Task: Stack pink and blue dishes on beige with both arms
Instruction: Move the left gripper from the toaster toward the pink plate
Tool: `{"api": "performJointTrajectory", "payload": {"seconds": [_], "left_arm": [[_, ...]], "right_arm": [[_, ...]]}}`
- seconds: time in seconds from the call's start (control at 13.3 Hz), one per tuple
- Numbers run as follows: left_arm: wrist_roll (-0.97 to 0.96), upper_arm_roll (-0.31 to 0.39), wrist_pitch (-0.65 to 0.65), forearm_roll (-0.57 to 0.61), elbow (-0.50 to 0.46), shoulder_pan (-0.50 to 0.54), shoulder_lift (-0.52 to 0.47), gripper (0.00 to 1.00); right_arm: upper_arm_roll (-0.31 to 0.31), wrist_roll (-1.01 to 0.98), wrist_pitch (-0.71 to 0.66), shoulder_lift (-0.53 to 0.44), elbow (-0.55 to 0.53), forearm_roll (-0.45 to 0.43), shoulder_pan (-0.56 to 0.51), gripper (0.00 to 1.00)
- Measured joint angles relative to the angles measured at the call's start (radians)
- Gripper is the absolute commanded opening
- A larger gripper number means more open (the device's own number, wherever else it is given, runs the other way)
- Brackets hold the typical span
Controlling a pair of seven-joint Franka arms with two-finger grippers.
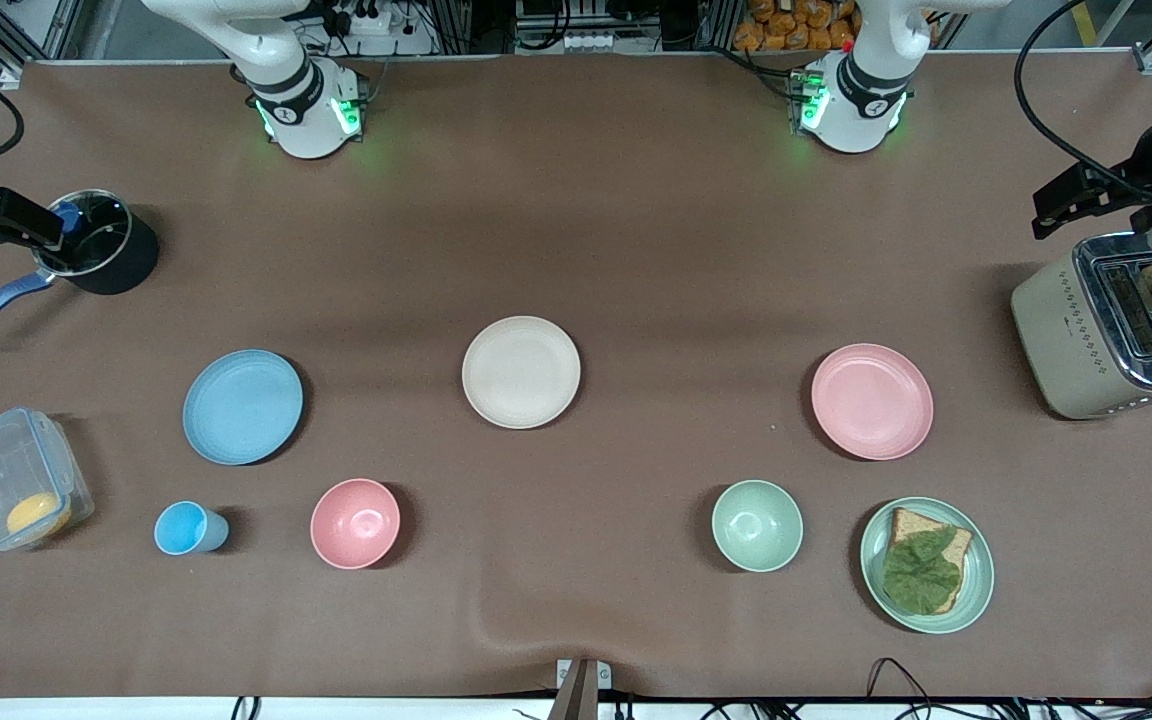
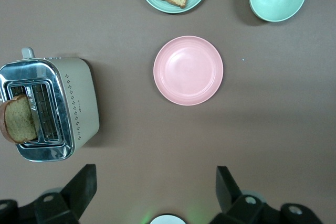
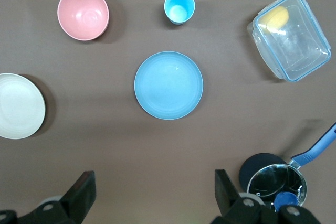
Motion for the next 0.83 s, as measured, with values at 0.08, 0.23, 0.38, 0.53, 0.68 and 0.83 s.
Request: {"api": "performJointTrajectory", "payload": {"seconds": [0.08, 0.23, 0.38, 0.53, 0.68, 0.83], "left_arm": [[0.0, 0.0, -0.002, -0.001, 0.0, 0.0, 0.0, 1.0], [0.0, 0.004, -0.009, -0.016, -0.001, 0.004, 0.001, 1.0], [0.0, 0.02, -0.007, -0.033, -0.005, 0.008, 0.022, 1.0], [0.0, 0.031, 0.018, -0.04, -0.012, 0.01, 0.069, 1.0], [0.0, 0.031, 0.079, -0.04, -0.038, 0.012, 0.132, 1.0], [0.0, 0.032, 0.206, -0.04, -0.104, 0.035, 0.183, 1.0]], "right_arm": [[0.0, 0.0, 0.0, 0.0, 0.0, 0.0, 0.0, 1.0], [0.0, 0.0, 0.0, 0.0, 0.0, 0.0, 0.0, 1.0], [0.0, 0.0, 0.0, 0.0, 0.0, 0.0, 0.001, 1.0], [0.0, 0.0, -0.002, 0.0, -0.001, 0.0, 0.001, 1.0], [-0.001, 0.0, -0.007, 0.0, -0.002, 0.0, 0.001, 1.0], [-0.003, 0.0, -0.008, 0.0, -0.002, 0.0, 0.001, 1.0]]}}
